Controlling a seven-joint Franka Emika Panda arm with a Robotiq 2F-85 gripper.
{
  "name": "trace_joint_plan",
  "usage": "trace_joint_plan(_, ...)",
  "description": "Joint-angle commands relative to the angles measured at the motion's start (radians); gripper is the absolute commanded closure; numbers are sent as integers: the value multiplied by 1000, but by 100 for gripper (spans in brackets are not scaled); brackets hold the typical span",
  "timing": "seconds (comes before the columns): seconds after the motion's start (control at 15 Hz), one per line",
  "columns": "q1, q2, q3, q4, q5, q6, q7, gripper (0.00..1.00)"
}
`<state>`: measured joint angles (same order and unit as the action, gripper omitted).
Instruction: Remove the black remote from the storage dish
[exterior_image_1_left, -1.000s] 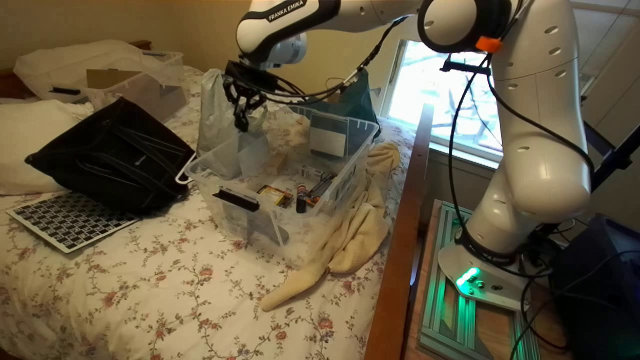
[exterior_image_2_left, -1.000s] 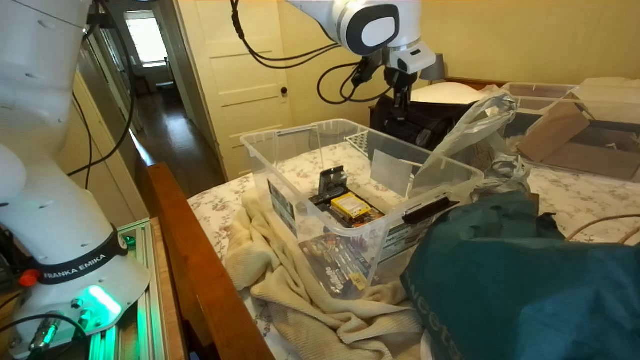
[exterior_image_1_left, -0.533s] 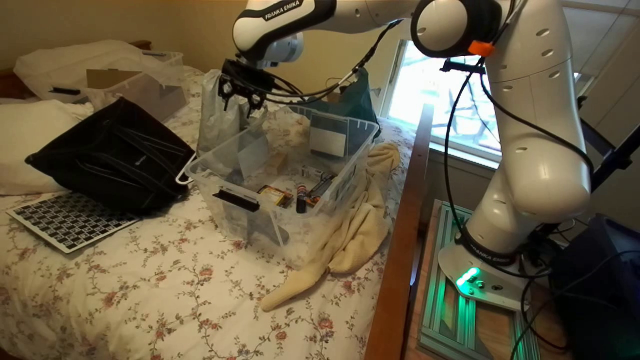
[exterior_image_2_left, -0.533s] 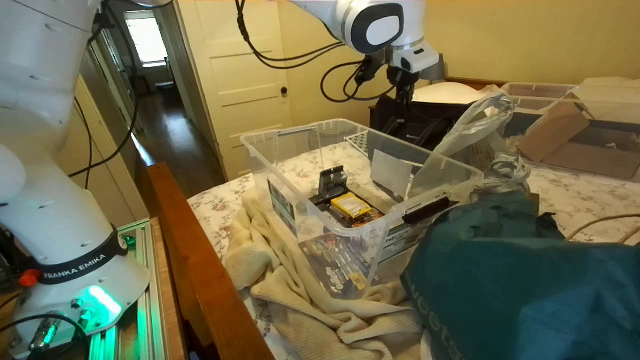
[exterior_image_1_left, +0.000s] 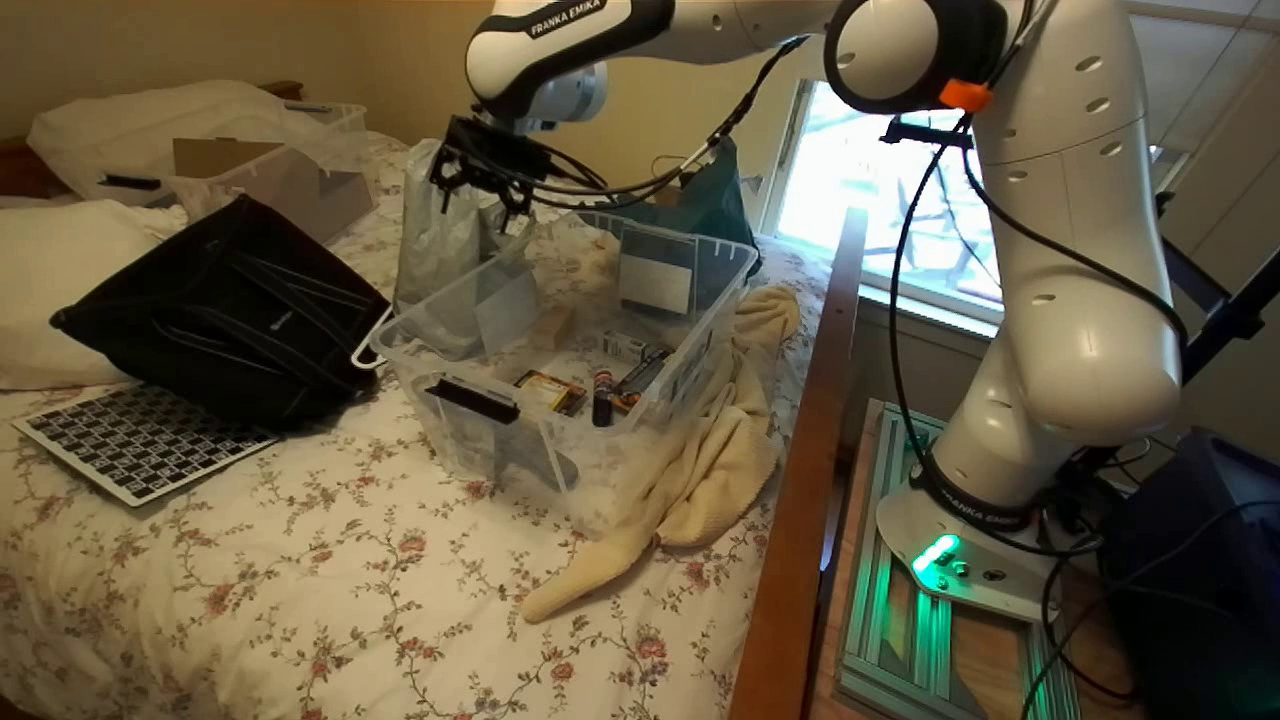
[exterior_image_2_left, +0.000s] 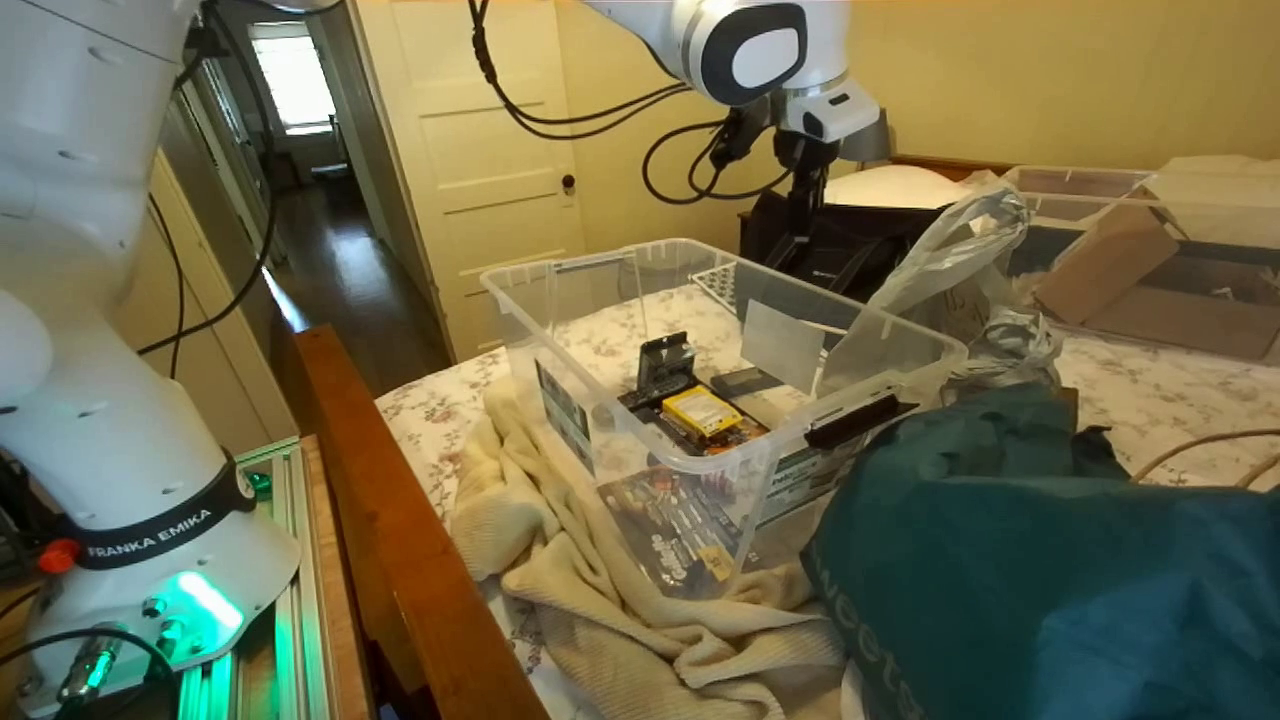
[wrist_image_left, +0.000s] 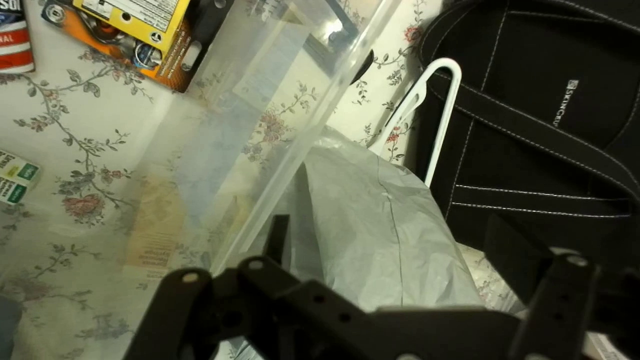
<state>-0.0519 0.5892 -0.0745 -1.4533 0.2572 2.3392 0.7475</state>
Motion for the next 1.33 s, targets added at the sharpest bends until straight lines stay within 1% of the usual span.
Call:
trace_joint_plan(0.0, 31, -68, -27, -77, -63, 1, -39, 0)
trace_joint_plan(0.13, 52, -94, -46, -111, -123, 6, -53, 0)
trace_joint_plan(0.33, 62, -141, -45, -175, -185, 13, -119, 0)
trace_joint_plan(0.67, 67, -229, -31, -293, -212, 26, -265, 0)
trace_joint_plan(1.07, 69, -318, -25, -417, -233, 57, -374, 0)
trace_joint_plan(1.13, 62, -258, -25, -334, -208, 21, -345, 0)
trace_joint_plan(1.27, 61, -265, -25, -344, -208, 22, -348, 0)
